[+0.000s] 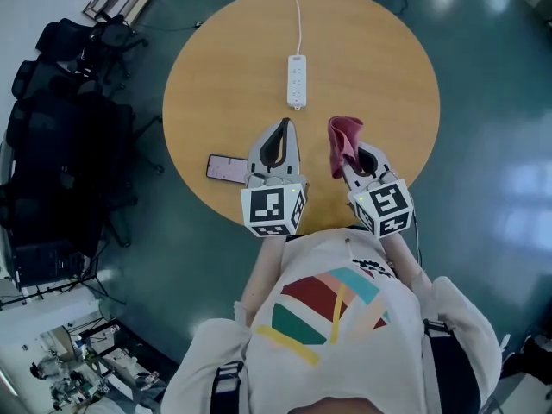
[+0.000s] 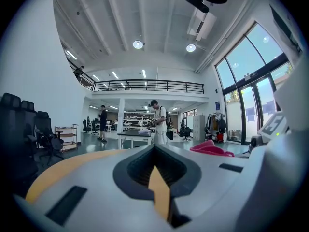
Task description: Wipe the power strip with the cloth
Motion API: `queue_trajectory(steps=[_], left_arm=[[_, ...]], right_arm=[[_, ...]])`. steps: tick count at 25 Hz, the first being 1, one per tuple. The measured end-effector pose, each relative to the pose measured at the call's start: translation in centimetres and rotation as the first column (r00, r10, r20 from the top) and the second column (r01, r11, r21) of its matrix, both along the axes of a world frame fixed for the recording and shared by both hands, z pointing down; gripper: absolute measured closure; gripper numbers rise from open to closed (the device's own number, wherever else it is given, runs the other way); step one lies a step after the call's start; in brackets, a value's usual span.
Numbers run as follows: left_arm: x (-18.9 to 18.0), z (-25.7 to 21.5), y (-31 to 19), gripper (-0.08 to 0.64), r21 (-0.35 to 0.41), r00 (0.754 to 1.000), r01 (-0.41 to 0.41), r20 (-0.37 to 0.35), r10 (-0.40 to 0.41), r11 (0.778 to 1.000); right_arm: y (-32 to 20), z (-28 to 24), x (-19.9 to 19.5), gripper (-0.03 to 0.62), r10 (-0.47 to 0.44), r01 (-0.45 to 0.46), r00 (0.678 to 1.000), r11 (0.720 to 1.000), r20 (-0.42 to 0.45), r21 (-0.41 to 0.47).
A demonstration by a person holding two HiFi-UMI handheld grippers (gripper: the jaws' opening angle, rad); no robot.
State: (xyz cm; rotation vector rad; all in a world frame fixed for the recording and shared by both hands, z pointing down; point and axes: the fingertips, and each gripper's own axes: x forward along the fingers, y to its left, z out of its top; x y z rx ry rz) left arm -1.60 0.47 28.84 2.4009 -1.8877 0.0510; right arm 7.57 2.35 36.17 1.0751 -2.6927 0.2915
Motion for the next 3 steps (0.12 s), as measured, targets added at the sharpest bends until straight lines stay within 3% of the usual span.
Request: queue_trajectory(steps=[3], left_arm=[[0.49, -0.30, 0.14, 0.518, 0.001, 1.000, -0.011, 0.003, 0.011, 1.000]], right_arm=[[-0.35, 0.12, 1.31, 0.554, 0.041, -0.041, 0.999, 0.999, -0.003, -0.021]])
